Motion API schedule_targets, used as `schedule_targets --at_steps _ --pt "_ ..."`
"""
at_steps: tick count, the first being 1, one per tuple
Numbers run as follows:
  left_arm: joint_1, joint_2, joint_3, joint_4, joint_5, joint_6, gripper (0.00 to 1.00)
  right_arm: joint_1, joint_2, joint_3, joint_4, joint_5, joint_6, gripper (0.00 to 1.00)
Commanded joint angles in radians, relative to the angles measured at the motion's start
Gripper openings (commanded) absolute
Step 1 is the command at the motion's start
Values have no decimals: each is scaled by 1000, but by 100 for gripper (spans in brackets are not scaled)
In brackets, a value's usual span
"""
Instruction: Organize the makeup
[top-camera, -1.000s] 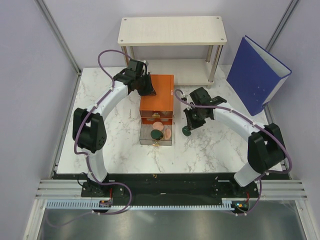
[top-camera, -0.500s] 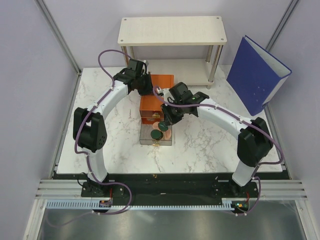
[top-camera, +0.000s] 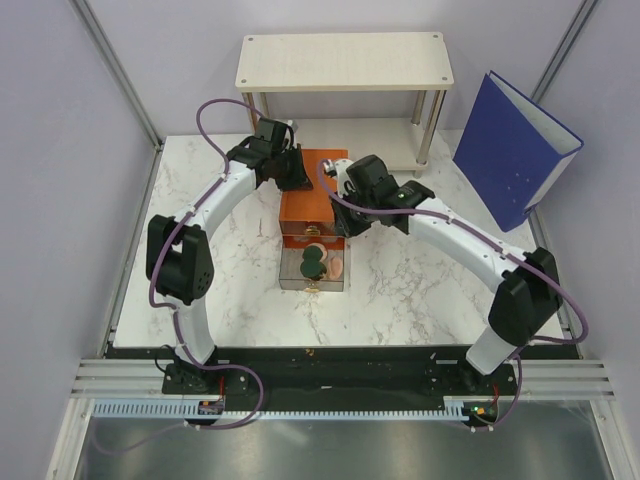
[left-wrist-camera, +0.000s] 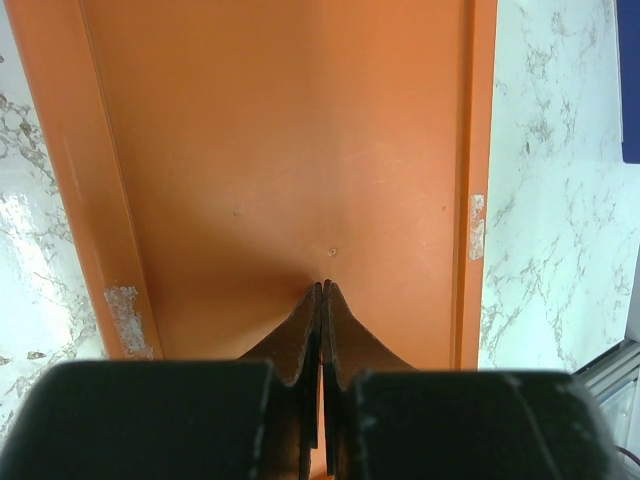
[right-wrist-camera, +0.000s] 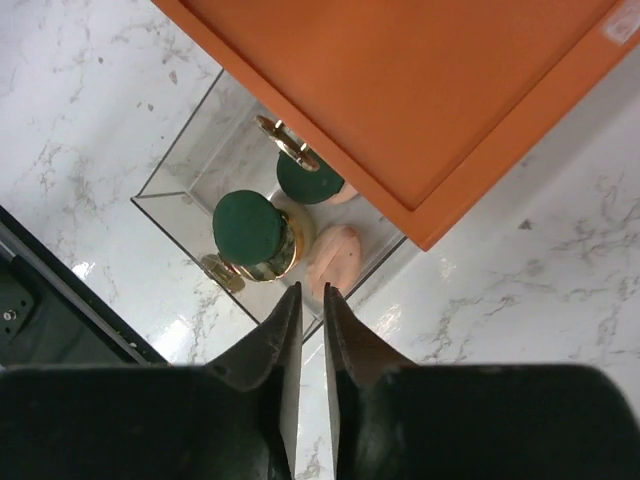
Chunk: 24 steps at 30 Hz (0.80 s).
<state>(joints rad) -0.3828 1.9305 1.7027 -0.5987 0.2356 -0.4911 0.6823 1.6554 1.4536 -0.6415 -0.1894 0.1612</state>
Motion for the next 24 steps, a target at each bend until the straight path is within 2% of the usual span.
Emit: schedule_targets --at_steps 1,3,9,15,19,24 --pt "1 39 -58 -158 -71 72 2 -15 -45 66 87 106 20 11" --pt "1 35 -61 -158 -73 77 2 -35 -20 96 111 123 32 0" --pt "1 -2 -64 -154 -105 83 2 -87 210 334 128 61 34 0" --pt "1 -175 -118 -98 -169 111 2 -102 437 517 106 15 41 0" --pt "-17 -310 -176 -76 -162 157 2 -109 471 522 100 13 50 0" --pt "-103 -497 -357 -56 -182 209 2 -119 484 496 100 2 54 0"
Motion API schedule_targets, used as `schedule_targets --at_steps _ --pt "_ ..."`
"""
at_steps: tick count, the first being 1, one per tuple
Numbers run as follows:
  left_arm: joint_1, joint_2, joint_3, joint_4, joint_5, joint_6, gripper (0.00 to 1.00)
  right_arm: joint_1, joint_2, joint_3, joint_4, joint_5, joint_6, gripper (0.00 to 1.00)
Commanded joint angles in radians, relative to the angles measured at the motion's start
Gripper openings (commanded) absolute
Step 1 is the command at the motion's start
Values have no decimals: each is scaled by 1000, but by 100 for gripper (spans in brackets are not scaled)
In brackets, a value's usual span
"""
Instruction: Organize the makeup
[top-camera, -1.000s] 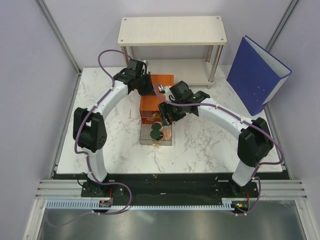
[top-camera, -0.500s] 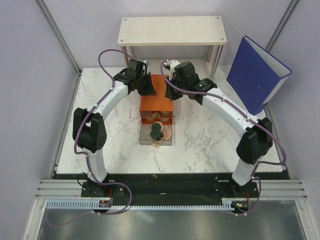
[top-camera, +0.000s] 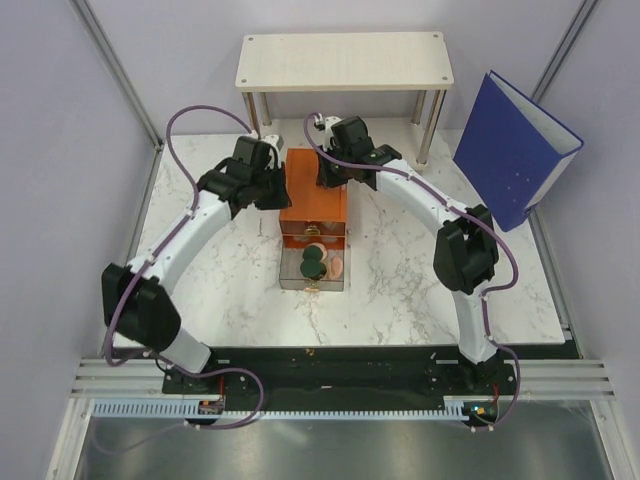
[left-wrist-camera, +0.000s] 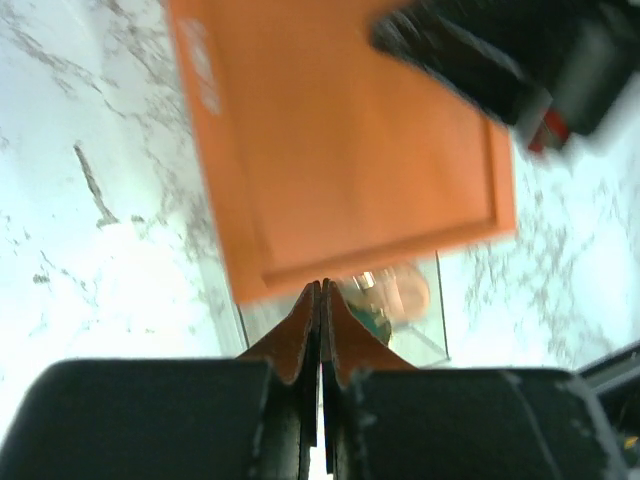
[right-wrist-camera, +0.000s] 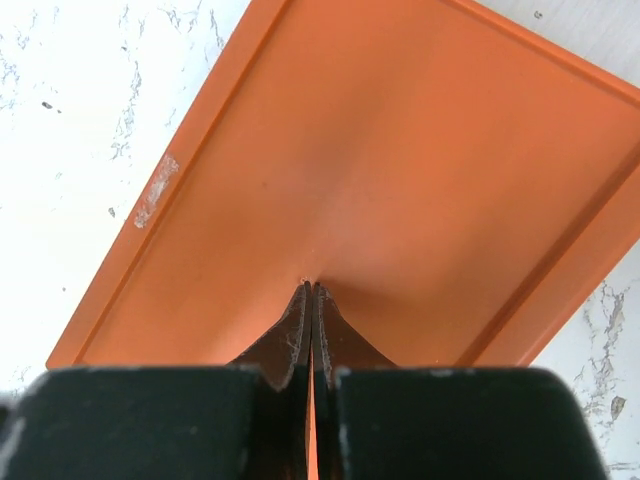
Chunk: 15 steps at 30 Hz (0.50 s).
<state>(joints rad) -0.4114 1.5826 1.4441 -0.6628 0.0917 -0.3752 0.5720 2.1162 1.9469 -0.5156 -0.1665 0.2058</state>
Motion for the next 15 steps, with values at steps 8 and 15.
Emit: schedule_targets --at_steps 8,15 --pt "-354 -315 -437 46 -129 124 2 -26 42 -16 -37 -42 21 0" --pt "-500 -297 -502 92 -239 208 2 -32 45 -51 -41 -48 18 0"
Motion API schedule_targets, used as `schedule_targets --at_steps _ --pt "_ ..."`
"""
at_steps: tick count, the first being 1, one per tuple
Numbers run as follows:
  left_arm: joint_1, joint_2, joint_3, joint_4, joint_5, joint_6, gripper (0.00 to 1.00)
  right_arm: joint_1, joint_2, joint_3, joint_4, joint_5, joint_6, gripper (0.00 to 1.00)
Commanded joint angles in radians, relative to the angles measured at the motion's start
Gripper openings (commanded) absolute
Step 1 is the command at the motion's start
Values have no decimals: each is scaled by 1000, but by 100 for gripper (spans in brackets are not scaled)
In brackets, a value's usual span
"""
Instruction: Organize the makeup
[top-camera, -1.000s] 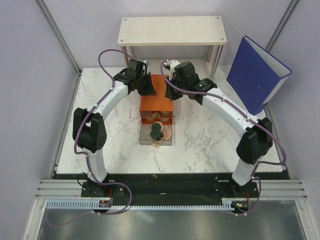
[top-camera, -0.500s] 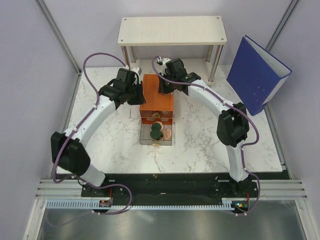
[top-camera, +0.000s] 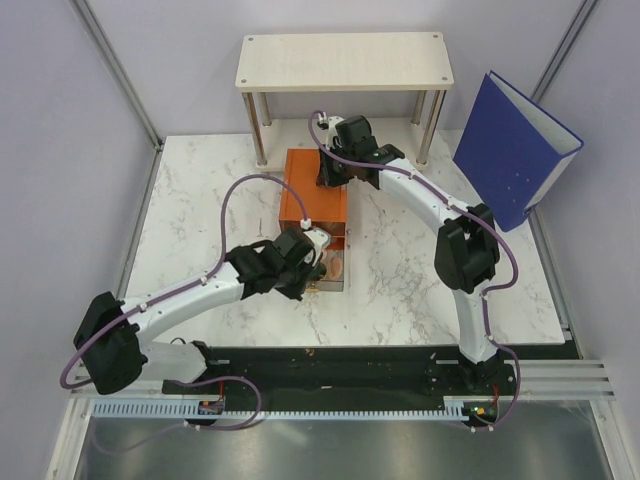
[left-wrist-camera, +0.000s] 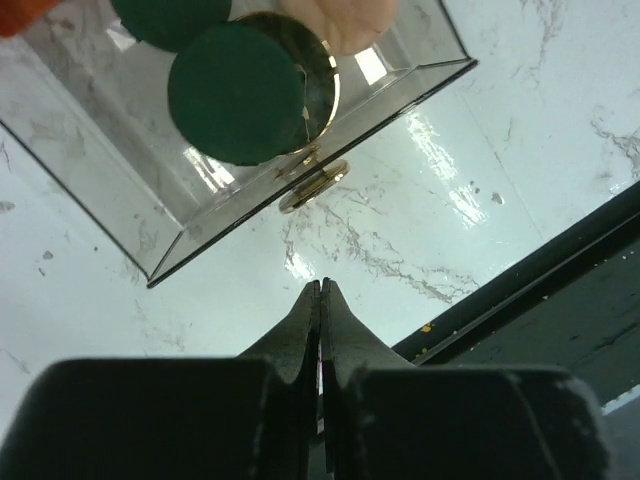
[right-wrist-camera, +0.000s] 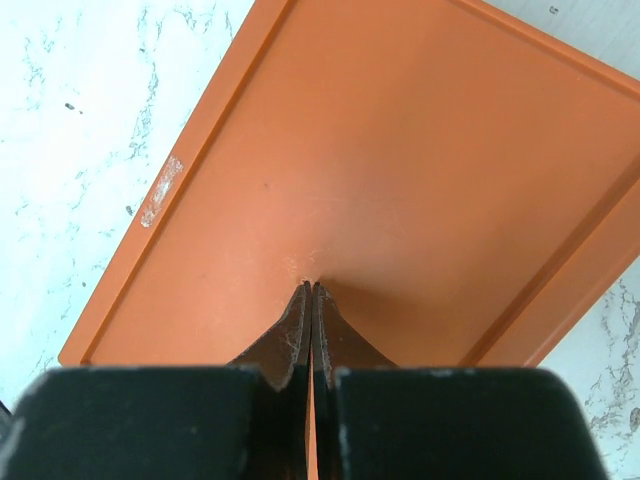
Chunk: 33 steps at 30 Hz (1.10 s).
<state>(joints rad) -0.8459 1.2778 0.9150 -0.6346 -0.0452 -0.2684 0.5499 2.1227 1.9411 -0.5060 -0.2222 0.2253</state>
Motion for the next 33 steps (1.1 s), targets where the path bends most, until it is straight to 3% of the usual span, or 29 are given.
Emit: schedule_targets --at_steps 1,9,11,22,33 --pt "-102 55 47 58 -116 112 2 -11 39 -50 -49 7 -1 0" --pt "-274 307 117 87 -396 176 2 -18 46 -80 -48 12 2 0" --pt "-283 334 125 111 -508 169 2 -18 46 -85 -49 11 3 0" --pt "-283 492 179 179 -837 104 2 -19 52 -91 -42 14 5 0" --pt "-180 614 291 190 -889 58 2 -21 68 -90 -43 6 3 0"
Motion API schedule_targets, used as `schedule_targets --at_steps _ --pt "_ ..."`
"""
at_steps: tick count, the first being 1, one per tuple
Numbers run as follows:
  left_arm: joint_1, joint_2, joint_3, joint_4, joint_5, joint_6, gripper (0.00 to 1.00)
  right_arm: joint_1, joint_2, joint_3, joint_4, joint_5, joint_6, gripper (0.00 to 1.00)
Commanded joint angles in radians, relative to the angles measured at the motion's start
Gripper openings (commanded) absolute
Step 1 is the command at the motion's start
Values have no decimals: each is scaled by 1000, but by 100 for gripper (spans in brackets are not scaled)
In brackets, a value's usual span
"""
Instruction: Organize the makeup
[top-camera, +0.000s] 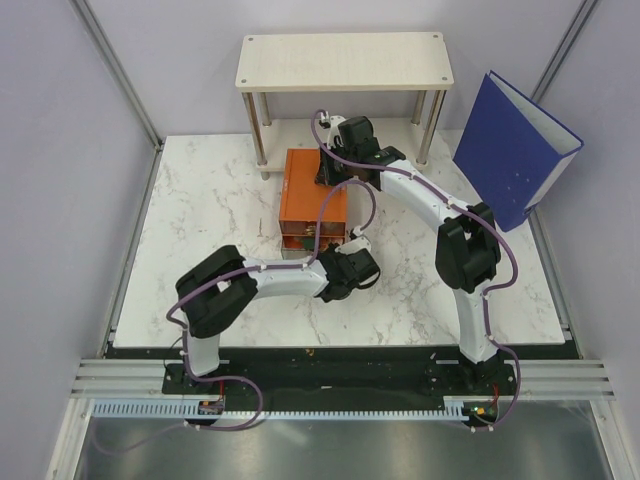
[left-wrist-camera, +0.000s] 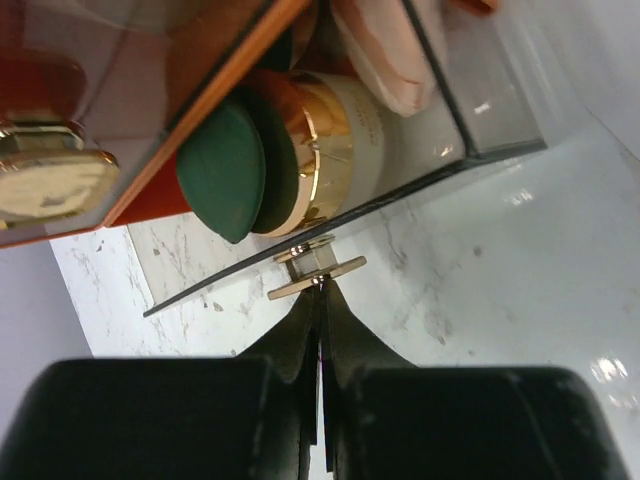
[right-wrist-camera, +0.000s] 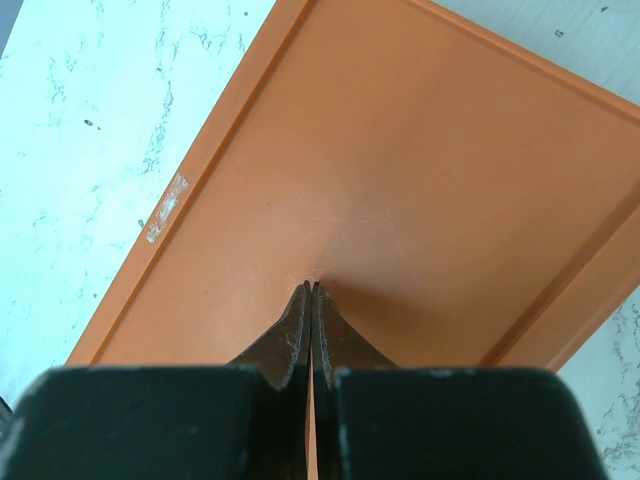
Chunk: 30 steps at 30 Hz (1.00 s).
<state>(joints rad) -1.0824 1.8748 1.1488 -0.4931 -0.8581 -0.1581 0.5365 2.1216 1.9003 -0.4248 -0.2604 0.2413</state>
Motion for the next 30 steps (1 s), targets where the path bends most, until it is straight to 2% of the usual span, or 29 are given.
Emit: schedule_targets --at_steps 1,15,21,25,30 --pt "62 23 61 53 -85 -46 2 -9 72 -49 -123 41 -13 0" --pt "154 144 215 82 -94 15 2 -9 81 -46 -135 47 -23 0" --pt "167 133 212 99 -81 57 2 -9 81 -47 -143 47 -28 0" --pt "159 14 132 100 -16 29 2 -9 55 -47 -138 64 -31 0" --pt "133 -250 32 100 62 18 2 -9 11 -21 -135 67 -25 0"
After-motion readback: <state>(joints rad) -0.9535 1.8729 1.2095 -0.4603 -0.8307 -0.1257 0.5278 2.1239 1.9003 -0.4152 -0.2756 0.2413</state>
